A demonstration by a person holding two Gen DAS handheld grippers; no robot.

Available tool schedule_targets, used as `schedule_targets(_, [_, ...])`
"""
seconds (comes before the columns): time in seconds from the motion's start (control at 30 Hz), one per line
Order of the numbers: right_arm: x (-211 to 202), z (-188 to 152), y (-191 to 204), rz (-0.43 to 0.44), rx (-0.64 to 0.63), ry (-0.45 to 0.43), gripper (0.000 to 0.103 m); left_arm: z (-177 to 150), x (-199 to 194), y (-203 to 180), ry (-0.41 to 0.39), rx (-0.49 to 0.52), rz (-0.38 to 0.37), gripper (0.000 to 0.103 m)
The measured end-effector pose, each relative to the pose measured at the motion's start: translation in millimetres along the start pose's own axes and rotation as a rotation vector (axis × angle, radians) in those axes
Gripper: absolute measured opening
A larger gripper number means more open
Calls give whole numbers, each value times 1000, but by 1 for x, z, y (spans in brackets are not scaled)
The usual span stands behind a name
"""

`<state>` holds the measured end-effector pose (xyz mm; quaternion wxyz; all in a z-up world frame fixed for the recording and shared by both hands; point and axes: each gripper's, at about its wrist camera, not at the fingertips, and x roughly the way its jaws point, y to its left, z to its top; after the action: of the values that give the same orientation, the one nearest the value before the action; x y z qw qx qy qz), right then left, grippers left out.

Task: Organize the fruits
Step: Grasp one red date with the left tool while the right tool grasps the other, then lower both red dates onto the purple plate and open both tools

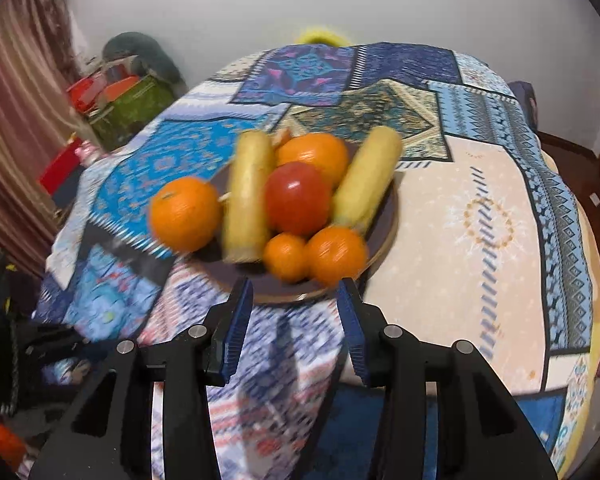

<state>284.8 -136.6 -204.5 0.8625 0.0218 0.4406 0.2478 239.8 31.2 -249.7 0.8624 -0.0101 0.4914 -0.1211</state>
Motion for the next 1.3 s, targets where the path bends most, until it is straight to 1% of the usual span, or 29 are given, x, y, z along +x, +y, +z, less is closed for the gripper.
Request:
schedule_targets(0.2, [-6, -23, 40, 51, -81, 28, 40, -6, -25, 5, -39, -19, 17, 18])
schedule_targets(0.33, [4, -33, 56, 90, -89, 62, 40, -13, -38, 9, -55, -27, 28, 18])
schedule_targets(0.4, [13, -37, 64, 110, -100, 95, 40, -17, -43, 11, -59, -31, 31, 18])
schedule_targets(0.5, [24, -45, 76, 116, -128, 129, 39, -20, -46, 16, -58, -43, 33, 18])
schedule_targets(0.57, [31, -49, 80, 117, -137, 152, 35, -22, -47, 17, -58, -49, 35, 18])
schedule_targets(0.63, [38, -52, 83, 121, -138, 173, 25, -22, -47, 18, -57, -51, 36, 18])
schedule_targets(0.67, [41, -52, 83, 121, -144, 176, 21, -22, -46, 18, -57, -54, 36, 18])
schedule_targets(0.7, [42, -53, 83, 109, -152, 171, 18, -21, -46, 18, -56, -56, 37, 18])
schedule_targets(0.9, [35, -50, 77, 117, -148, 147, 18, -12, -43, 14, -61, -54, 36, 18])
schedule_targets(1.03, [19, -40, 66, 101, -129, 94, 18, 3, -42, 8, -80, -41, 35, 18])
schedule_targets(1.3, [-18, -7, 30, 61, -84, -33, 18, 45, -44, -4, -141, -8, 40, 19])
